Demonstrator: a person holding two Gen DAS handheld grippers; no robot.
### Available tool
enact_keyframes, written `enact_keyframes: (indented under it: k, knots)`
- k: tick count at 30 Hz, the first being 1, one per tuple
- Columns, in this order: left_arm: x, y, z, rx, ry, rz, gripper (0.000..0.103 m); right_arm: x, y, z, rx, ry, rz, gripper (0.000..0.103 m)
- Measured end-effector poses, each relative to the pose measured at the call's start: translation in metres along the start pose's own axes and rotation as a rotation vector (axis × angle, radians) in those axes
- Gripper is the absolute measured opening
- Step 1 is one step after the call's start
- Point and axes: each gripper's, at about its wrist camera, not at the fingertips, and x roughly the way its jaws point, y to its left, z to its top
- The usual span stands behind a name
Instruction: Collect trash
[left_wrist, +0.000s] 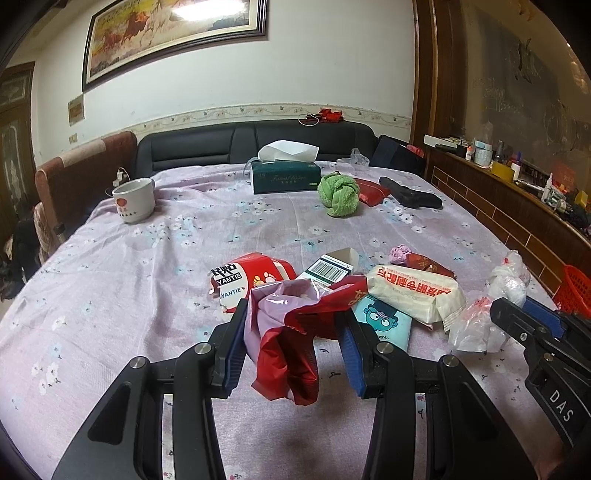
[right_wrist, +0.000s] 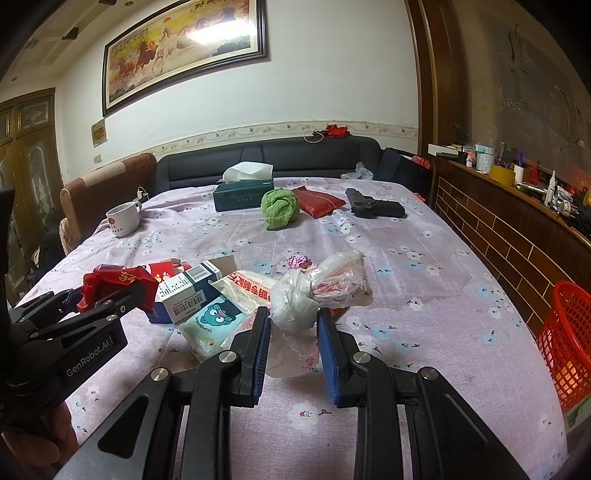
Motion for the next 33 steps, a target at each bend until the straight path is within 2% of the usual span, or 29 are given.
enact_keyframes:
  k: [7, 12, 17, 26, 30, 33]
  knots:
    - [-0.001, 0.001, 0.000, -0.014, 0.005, -0.067, 0.043, -0.004, -0.009, -0.001, 0.035, 0.030, 0.012, 0.027]
    - [-0.020, -0.011, -0.007, -0.001, 0.020, -0.124, 0.043, -0.021, -0.027, -0.006, 0.089, 0.051, 0.019, 0.028]
    - [-0.038, -0.035, -0.012, 0.023, 0.046, -0.210, 0.043, -0.042, -0.051, -0.009, 0.141, 0.056, 0.025, 0.028]
    - [-0.058, -0.078, -0.012, 0.107, 0.066, -0.252, 0.043, -0.069, -0.083, -0.022, 0.214, 0.051, 0.040, 0.028]
    - [-0.070, -0.115, -0.006, 0.181, 0.064, -0.305, 0.043, -0.085, -0.106, -0.022, 0.252, 0.019, 0.017, 0.028]
    - [-0.078, -0.148, 0.002, 0.227, 0.079, -0.377, 0.044, -0.102, -0.132, -0.020, 0.295, -0.018, -0.013, 0.028]
